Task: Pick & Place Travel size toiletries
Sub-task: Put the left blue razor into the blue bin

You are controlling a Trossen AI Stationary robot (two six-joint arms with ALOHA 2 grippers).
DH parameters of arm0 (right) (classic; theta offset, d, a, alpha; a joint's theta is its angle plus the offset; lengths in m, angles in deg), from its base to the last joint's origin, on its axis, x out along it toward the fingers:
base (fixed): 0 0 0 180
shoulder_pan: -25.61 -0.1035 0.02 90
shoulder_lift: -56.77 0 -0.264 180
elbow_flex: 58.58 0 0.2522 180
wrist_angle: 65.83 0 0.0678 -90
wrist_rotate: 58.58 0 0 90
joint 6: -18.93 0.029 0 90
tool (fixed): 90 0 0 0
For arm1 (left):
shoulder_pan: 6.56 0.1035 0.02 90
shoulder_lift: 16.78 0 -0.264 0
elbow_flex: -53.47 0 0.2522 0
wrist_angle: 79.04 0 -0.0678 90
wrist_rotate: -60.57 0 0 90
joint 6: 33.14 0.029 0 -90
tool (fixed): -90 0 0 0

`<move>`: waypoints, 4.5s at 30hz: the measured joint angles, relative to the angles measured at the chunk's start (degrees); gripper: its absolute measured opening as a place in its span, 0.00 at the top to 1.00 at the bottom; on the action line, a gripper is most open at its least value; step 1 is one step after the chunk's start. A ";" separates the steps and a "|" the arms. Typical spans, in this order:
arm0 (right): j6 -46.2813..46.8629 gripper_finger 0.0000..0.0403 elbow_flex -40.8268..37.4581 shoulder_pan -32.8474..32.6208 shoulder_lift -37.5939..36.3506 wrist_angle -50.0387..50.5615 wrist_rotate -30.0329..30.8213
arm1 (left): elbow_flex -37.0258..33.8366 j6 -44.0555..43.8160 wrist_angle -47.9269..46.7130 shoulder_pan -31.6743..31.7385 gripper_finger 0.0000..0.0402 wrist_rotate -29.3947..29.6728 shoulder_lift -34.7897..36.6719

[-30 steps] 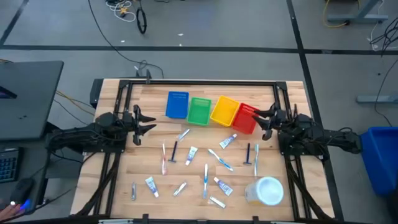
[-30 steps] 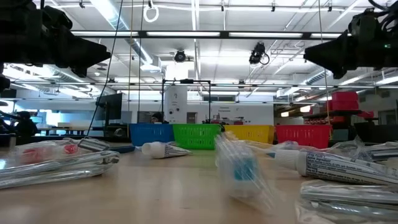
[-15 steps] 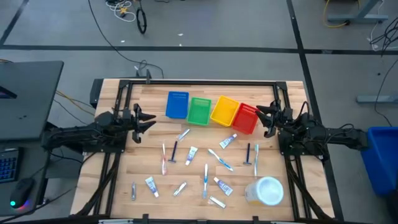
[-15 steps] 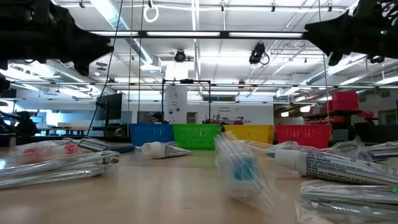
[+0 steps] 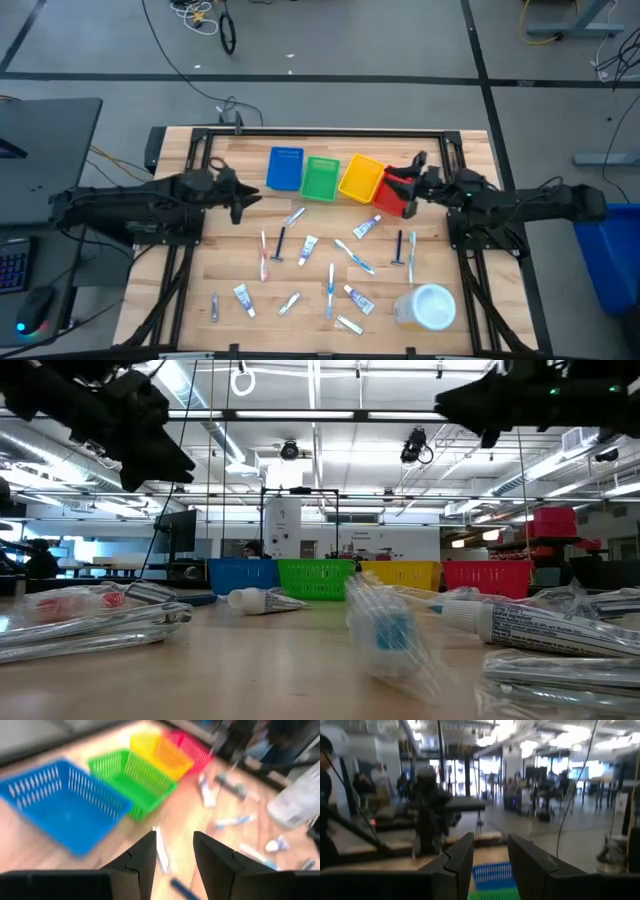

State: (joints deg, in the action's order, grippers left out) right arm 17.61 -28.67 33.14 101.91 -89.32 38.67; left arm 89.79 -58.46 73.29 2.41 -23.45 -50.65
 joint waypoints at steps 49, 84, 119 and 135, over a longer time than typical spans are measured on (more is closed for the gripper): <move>-2.19 0.49 3.75 2.21 17.22 -1.51 0.04 | 9.69 -13.42 9.10 -14.50 0.46 2.16 -49.76; -2.16 0.49 3.70 2.21 17.18 -1.53 0.08 | 9.75 -19.26 13.16 -21.40 0.77 14.76 -56.37; -2.16 0.49 3.70 2.23 17.18 -0.16 0.13 | 16.53 3.59 27.16 -0.19 0.89 35.47 -47.07; -2.80 0.49 3.70 2.25 17.18 -0.05 0.11 | 16.51 6.40 42.24 12.81 0.88 23.28 -63.36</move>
State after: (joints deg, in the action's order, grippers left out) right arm 14.81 -24.97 35.39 119.09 -89.37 38.78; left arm 106.30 -52.06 115.53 15.22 -0.17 -114.01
